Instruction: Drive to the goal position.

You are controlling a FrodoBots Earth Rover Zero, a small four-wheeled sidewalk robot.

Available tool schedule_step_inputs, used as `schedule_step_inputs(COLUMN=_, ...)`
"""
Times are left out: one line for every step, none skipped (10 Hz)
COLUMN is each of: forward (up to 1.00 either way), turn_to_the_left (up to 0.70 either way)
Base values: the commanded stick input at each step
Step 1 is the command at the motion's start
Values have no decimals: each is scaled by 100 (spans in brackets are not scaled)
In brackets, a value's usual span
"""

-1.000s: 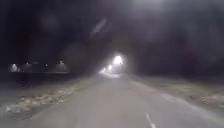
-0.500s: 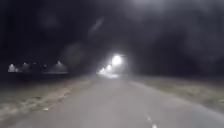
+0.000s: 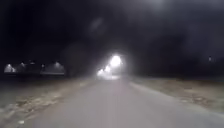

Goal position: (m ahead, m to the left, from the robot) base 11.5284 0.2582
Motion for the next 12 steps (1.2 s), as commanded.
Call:
schedule_step_inputs(forward=100, turn_to_the_left=0)
schedule_step_inputs(forward=100, turn_to_the_left=0)
schedule_step_inputs(forward=100, turn_to_the_left=0)
schedule_step_inputs(forward=100, turn_to_the_left=0)
schedule_step_inputs(forward=100, turn_to_the_left=0)
schedule_step_inputs(forward=100, turn_to_the_left=0)
schedule_step_inputs(forward=100, turn_to_the_left=0)
schedule_step_inputs(forward=100, turn_to_the_left=0)
schedule_step_inputs(forward=100, turn_to_the_left=0)
schedule_step_inputs(forward=100, turn_to_the_left=0)
schedule_step_inputs(forward=100, turn_to_the_left=0)
schedule_step_inputs(forward=100, turn_to_the_left=0)
